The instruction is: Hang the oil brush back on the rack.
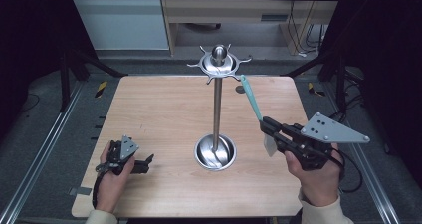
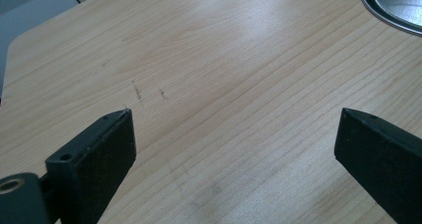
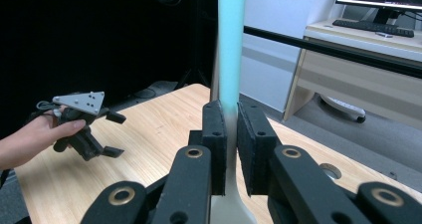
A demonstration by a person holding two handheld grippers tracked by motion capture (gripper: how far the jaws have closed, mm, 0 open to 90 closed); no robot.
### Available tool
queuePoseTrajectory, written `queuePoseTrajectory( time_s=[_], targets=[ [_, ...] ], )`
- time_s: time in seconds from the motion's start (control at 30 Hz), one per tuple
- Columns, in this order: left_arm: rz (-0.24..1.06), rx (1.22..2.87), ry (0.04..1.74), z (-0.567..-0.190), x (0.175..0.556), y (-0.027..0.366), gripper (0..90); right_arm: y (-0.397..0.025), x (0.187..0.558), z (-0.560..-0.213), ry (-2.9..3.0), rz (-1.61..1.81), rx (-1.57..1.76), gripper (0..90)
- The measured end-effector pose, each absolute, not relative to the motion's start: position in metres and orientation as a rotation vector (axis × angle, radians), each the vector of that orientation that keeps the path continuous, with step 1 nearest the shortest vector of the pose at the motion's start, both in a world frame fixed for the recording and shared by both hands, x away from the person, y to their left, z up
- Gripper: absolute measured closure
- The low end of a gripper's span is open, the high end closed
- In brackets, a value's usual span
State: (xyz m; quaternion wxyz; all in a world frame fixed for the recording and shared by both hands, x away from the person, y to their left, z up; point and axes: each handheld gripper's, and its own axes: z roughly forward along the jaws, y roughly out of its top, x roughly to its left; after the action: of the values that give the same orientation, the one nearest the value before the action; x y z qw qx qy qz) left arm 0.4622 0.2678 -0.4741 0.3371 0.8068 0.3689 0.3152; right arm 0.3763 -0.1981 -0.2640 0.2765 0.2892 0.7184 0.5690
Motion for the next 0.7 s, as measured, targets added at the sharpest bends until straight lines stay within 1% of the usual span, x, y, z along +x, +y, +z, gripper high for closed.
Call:
queuePoseTrajectory(
  time_s=[0.37,0.7],
  targets=[
    [0.822,2.103,0.961,-0.474,0.462,0.267,2.4,-0.192,0.379,-0.267,1.949,1.496,0.779,83.0],
    [0.822,2.107,0.959,-0.475,0.462,0.267,2.4,-0.179,0.388,-0.278,1.934,1.491,0.809,82.9]
  ],
)
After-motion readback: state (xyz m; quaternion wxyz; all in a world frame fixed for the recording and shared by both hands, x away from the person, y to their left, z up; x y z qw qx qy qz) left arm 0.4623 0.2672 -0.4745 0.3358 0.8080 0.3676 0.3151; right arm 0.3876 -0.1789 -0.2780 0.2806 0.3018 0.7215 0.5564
